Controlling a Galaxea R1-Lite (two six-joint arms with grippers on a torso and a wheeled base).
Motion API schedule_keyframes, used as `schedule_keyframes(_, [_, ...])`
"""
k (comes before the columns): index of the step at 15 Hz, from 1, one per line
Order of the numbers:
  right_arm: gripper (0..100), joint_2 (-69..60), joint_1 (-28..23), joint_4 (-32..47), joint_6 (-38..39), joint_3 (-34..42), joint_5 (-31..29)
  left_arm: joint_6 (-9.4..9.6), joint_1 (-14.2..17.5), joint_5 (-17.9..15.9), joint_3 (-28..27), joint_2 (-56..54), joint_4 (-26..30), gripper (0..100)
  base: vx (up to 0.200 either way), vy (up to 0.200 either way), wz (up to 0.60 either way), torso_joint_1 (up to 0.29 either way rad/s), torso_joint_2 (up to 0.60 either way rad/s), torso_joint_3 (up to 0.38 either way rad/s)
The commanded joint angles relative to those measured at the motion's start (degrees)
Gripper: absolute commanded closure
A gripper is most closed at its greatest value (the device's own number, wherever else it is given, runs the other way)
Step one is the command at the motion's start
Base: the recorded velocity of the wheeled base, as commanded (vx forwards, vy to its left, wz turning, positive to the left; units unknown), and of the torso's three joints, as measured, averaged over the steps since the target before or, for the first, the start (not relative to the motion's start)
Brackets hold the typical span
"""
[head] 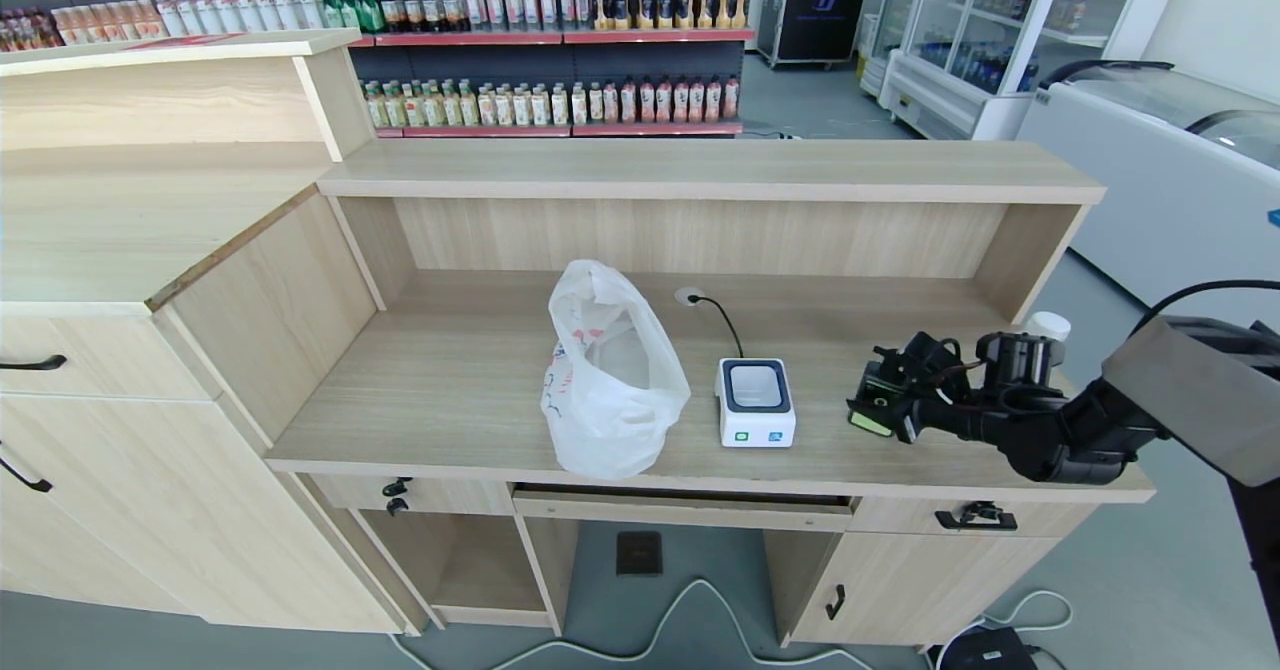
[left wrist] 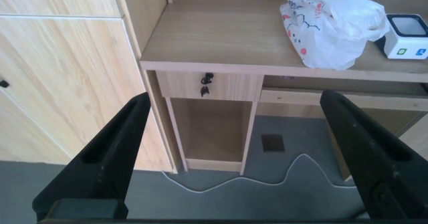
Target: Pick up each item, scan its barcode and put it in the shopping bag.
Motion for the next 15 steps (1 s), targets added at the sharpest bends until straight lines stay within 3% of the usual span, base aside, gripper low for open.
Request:
schedule_keyframes(1, [100,-0.06,0.31,-0.01,-0.45,-0.08,0.02,-0.01,0.01,0.0,0.05,0.0,0.05,0,0.0,0.0,0.0,0.0,0.0,0.0])
schedule_keyframes(5, [100,-3.04,0.48,0.08,-5.1,2.38,-0.15,-0.01,0.01,0.09,0.05,0.0,-0.04,0,0.0,0.0,0.0,0.0,0.0,0.0])
schedule_keyframes(10, [100,-16.05,0.13,-0.01,-11.87,10.65,-0.06,-0.01,0.01,0.0,0.05,0.0,0.05,0,0.0,0.0,0.0,0.0,0.0,0.0])
schedule_keyframes(15, [100,-47.25,0.04,-0.01,-23.39,25.85,0.02,-0.01,0.01,0.09,-0.04,0.0,-0.04,0,0.0,0.0,0.0,0.0,0.0,0.0])
